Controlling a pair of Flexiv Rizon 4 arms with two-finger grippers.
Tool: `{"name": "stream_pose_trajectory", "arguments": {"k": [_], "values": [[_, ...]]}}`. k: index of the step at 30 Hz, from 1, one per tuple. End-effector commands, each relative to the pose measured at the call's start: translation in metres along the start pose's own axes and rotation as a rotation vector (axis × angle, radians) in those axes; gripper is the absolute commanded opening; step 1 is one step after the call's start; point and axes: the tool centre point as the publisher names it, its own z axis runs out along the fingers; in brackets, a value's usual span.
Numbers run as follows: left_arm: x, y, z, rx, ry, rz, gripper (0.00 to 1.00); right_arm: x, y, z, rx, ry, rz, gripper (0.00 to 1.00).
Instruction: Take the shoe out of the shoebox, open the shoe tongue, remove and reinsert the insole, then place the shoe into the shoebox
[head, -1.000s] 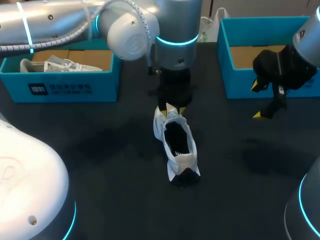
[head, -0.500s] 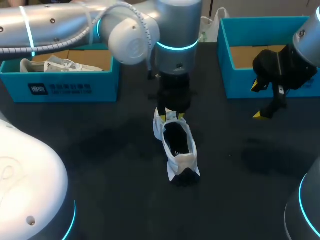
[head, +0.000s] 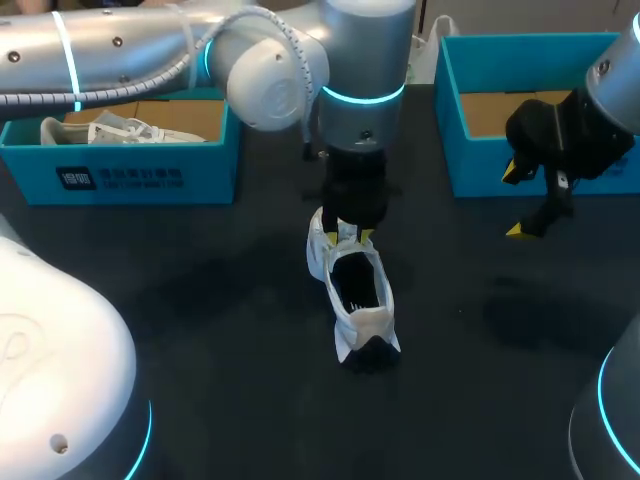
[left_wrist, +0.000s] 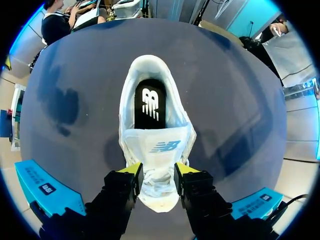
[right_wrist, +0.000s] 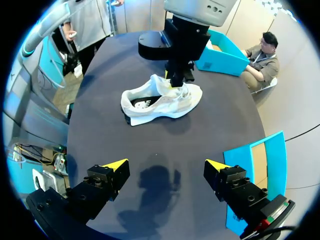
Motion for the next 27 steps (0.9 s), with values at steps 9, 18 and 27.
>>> {"name": "stream_pose_trajectory", "arguments": {"k": [9,18,27], "values": [[-0.009,-0.012,0.003,0.016,0.001,0.025,0.41,0.001,-0.001,0.001,0.001,-0.002,0.0,1.0],[0.0,-0.025,0.008,0.01,-0.008,0.019,0.35,0.001,-0.001,0.001,0.001,-0.002,0.0,1.0],[0.004,-0.025,-0.007,-0.037,-0.13,-0.111,0.35,0.001,-0.001,0.001,0.001,-0.002,0.0,1.0]]}}
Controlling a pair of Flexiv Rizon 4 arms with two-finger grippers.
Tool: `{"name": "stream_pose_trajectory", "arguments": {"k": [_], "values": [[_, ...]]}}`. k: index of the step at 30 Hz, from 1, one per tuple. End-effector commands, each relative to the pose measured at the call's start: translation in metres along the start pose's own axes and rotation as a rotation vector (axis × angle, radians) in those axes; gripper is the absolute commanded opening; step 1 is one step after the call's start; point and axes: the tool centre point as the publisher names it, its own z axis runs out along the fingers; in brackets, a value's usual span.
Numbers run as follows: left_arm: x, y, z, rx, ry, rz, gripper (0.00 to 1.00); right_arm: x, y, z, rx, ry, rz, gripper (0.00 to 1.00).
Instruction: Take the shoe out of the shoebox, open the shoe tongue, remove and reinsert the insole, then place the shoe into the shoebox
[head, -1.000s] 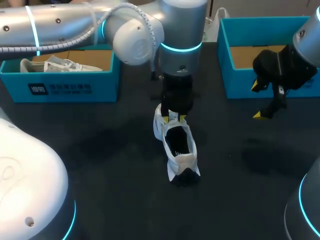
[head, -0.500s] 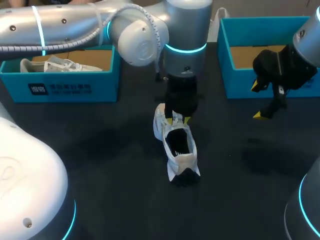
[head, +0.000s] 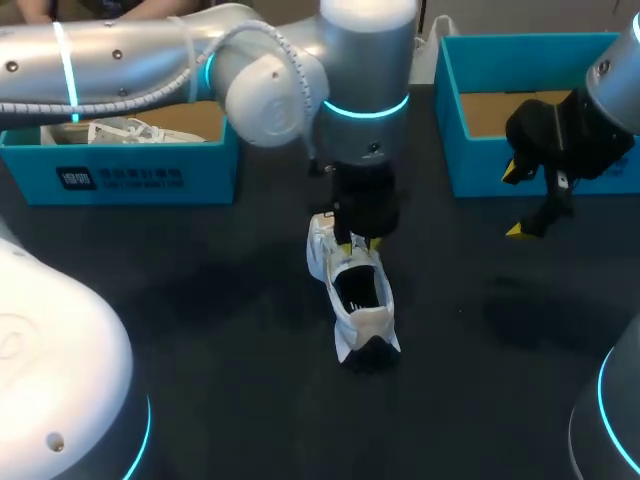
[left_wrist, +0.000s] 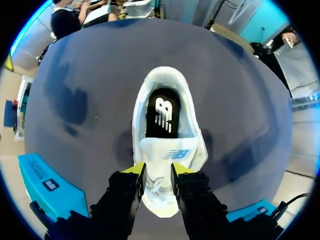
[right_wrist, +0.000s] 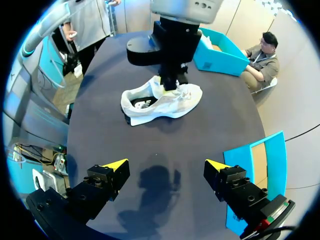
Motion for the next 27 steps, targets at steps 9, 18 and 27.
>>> {"name": "stream_pose_trajectory", "arguments": {"k": [9,18,27], "values": [[0.021,-0.02,0.006,0.004,-0.056,-0.025,0.33,0.001,0.0,0.001,0.001,-0.002,0.0,1.0],[0.02,-0.025,0.013,-0.027,-0.067,-0.042,0.33,0.001,0.0,0.001,0.001,-0.002,0.0,1.0],[0.015,-0.024,0.012,-0.051,-0.119,-0.092,0.35,0.001,0.0,0.001,0.001,-0.002,0.0,1.0]]}}
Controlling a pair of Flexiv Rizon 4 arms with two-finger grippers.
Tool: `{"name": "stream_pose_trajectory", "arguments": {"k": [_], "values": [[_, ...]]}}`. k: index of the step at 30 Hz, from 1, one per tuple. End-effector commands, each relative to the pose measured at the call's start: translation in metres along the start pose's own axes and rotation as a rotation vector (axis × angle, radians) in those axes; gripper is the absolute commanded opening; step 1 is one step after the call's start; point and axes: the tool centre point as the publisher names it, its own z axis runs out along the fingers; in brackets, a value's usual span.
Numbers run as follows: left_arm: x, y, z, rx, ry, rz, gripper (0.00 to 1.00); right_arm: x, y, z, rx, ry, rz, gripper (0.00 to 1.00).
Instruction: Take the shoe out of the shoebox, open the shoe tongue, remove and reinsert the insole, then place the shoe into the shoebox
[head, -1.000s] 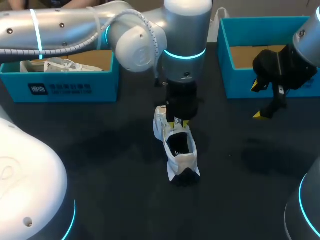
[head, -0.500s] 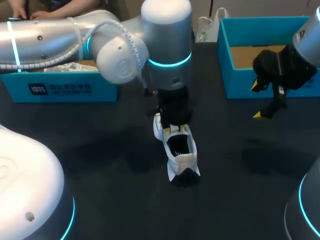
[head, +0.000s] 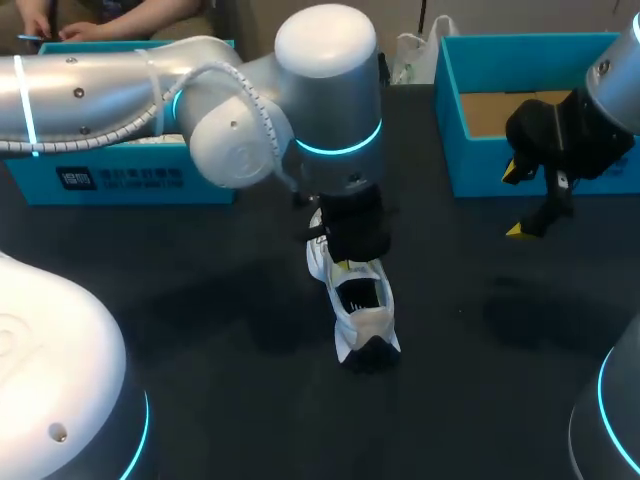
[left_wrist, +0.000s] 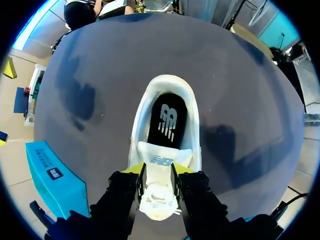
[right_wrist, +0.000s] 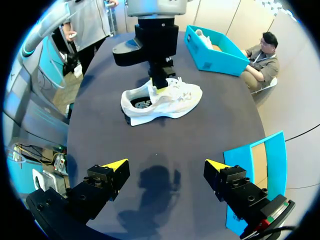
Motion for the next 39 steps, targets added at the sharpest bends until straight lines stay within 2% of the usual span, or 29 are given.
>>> {"name": "stream_pose_trajectory", "arguments": {"k": [1,7,11,14,20,21,22,23,24,39], "values": [[0.004,-0.003,0.004,-0.003,-0.011,-0.004,0.35,0.001,-0.001,0.001,0.001,-0.002,0.0,1.0],[0.005,-0.005,0.009,0.002,-0.009,-0.011,0.34,0.001,-0.001,0.001,0.001,-0.002,0.0,1.0],[0.005,-0.003,-0.003,-0.013,-0.059,-0.06,0.34,0.001,-0.001,0.001,0.001,-0.002,0.0,1.0],[0.007,-0.001,-0.015,0.028,-0.09,-0.154,0.35,0.001,-0.001,0.001,0.001,-0.002,0.0,1.0],[0.014,-0.001,-0.028,0.081,-0.155,-0.388,0.45,0.001,-0.001,0.001,0.001,-0.002,0.0,1.0],[0.016,-0.002,-0.029,0.081,-0.16,-0.4,0.5,0.001,-0.001,0.001,0.001,-0.002,0.0,1.0],[0.017,-0.004,-0.03,0.081,-0.165,-0.426,0.86,0.001,-0.001,0.001,0.001,-0.002,0.0,1.0],[0.018,-0.006,-0.031,0.08,-0.167,-0.443,1.0,0.001,-0.001,0.001,0.001,-0.002,0.0,1.0],[0.018,-0.009,-0.033,0.11,-0.173,-0.443,1.0,0.001,-0.001,0.001,0.001,-0.002,0.0,1.0],[0.018,-0.009,-0.033,0.11,-0.173,-0.443,1.0,0.001,-0.001,0.001,0.001,-0.002,0.0,1.0]]}}
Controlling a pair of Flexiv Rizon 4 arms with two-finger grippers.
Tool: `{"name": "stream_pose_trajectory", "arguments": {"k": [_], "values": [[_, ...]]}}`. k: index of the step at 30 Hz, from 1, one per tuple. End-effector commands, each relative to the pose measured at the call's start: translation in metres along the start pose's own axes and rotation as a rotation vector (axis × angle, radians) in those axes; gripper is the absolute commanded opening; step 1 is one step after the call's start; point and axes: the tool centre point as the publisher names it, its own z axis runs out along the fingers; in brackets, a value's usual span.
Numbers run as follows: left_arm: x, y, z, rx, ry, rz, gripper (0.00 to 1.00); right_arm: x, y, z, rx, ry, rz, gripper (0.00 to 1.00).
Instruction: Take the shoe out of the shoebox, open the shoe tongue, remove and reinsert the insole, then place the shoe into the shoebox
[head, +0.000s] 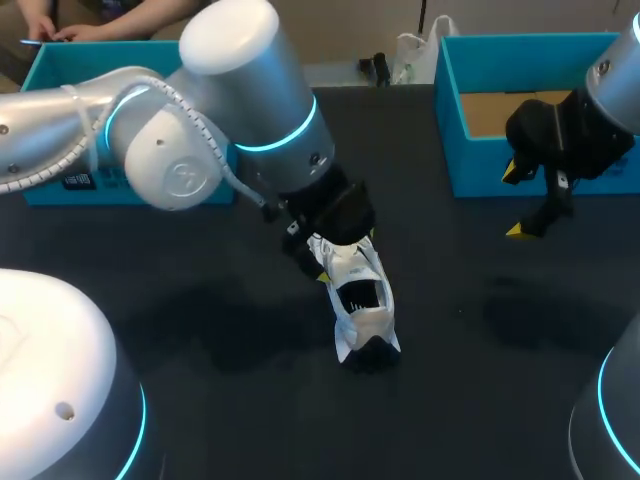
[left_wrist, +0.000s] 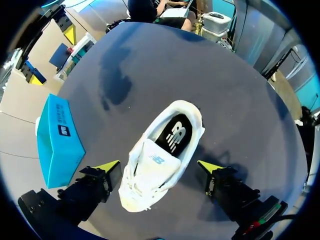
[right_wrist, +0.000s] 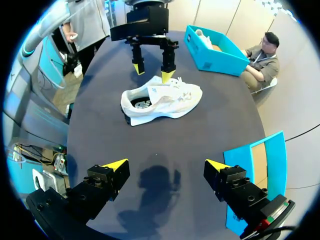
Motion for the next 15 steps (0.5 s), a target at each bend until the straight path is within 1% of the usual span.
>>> {"name": "stream_pose_trajectory", "arguments": {"k": [1,2,3,5,6,8,11,12,13,14,15], "values": [[-0.001,-0.007,-0.005,-0.017,0.017,-0.062,1.0,0.001,-0.001,0.001,0.001,-0.002,0.0,1.0],[-0.002,-0.012,-0.008,-0.024,0.005,-0.09,1.0,0.001,-0.001,0.001,0.001,-0.002,0.0,1.0],[0.0,-0.02,-0.014,-0.021,0.021,-0.149,1.0,0.001,-0.001,0.001,0.001,-0.002,0.0,1.0],[0.001,-0.031,-0.02,-0.073,0.017,-0.236,1.0,0.001,-0.001,0.001,0.001,-0.002,0.0,1.0],[0.001,-0.037,-0.023,-0.086,0.04,-0.278,1.0,0.001,-0.001,0.001,0.001,-0.002,0.0,1.0],[-0.001,-0.045,-0.026,-0.12,0.044,-0.368,1.0,0.001,-0.001,0.001,0.001,-0.002,0.0,1.0],[-0.003,-0.05,-0.029,-0.171,0.053,-0.494,1.0,0.001,-0.001,0.001,0.001,-0.002,0.0,1.0],[-0.003,-0.052,-0.029,-0.172,0.082,-0.514,1.0,0.001,-0.001,0.001,0.001,-0.002,0.0,1.0],[-0.004,-0.052,-0.029,-0.169,0.077,-0.554,1.0,0.001,-0.001,0.001,0.001,-0.002,0.0,1.0],[-0.005,-0.054,-0.029,-0.2,0.072,-0.59,1.0,0.001,-0.001,0.001,0.001,-0.002,0.0,1.0],[-0.006,-0.055,-0.029,-0.198,0.065,-0.614,1.0,0.001,-0.001,0.001,0.001,-0.002,0.0,1.0]]}}
